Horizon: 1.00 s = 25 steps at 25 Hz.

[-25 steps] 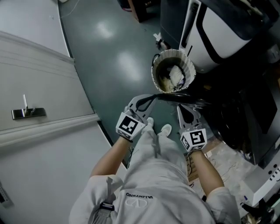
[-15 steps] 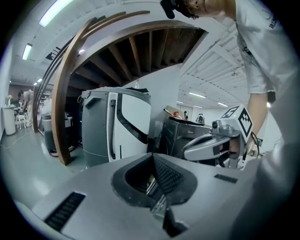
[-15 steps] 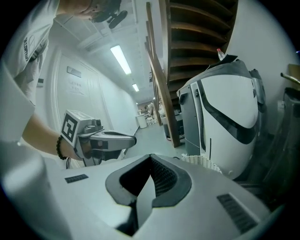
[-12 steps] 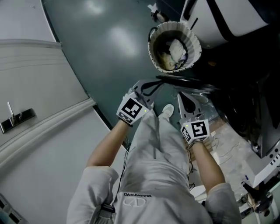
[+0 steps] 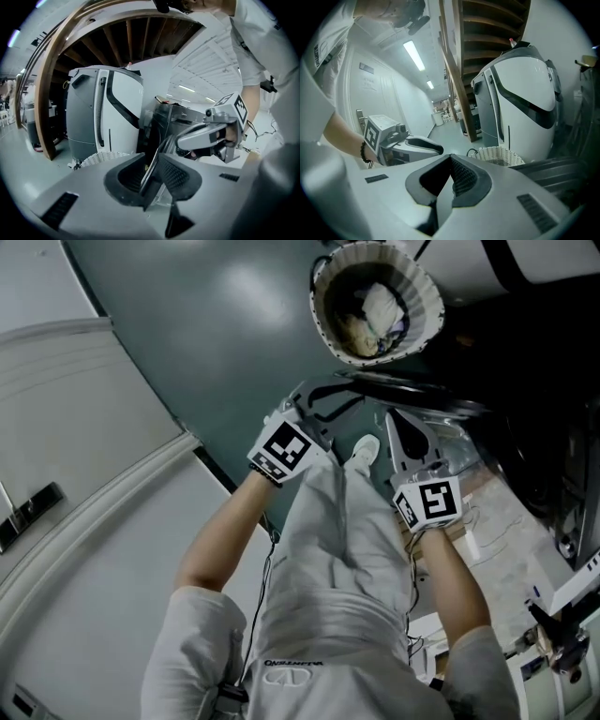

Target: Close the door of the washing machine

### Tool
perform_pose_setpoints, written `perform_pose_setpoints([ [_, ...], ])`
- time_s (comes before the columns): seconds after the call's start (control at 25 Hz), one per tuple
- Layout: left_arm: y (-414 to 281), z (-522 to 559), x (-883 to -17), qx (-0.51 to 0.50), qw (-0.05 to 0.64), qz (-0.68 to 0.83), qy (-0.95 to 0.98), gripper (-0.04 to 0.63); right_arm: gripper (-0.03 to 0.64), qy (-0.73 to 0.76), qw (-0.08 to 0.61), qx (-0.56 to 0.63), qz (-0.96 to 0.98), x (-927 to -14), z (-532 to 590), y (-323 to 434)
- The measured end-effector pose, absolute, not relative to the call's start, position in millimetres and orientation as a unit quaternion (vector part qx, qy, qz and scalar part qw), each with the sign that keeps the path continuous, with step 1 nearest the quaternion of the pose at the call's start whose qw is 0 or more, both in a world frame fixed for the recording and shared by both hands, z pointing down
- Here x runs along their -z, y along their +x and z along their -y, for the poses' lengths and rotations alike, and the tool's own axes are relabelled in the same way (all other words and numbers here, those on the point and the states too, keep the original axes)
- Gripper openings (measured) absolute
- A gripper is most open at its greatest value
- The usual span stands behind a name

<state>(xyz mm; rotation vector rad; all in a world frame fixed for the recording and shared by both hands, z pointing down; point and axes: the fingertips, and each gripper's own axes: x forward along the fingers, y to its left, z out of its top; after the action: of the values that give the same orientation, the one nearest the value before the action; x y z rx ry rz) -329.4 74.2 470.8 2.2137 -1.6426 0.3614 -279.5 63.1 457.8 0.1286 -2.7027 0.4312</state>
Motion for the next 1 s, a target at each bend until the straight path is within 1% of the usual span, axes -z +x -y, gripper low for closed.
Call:
perform_pose_setpoints([
  [0.44, -323.7, -63.5, -533.2, -0.196, 0.163, 0.510, 0.821, 0.117, 0.011, 0.058, 0.203, -0.166, 0.963, -496.2, -67.0, -276.5],
  [0.76, -315.4, -56.7, -575.5, -0.248, 0.158, 0.449, 0.844, 0.115, 0.011, 0.066, 0.202, -0.173, 0.962, -514.4, -68.1, -272.4],
  [1.0, -311.6, -52.2, -590.5, -0.257, 0.151, 0.424, 0.855, 0.111, 0.011, 0.078, 0.201, -0.182, 0.959, -525.9, -70.0, -269.4],
])
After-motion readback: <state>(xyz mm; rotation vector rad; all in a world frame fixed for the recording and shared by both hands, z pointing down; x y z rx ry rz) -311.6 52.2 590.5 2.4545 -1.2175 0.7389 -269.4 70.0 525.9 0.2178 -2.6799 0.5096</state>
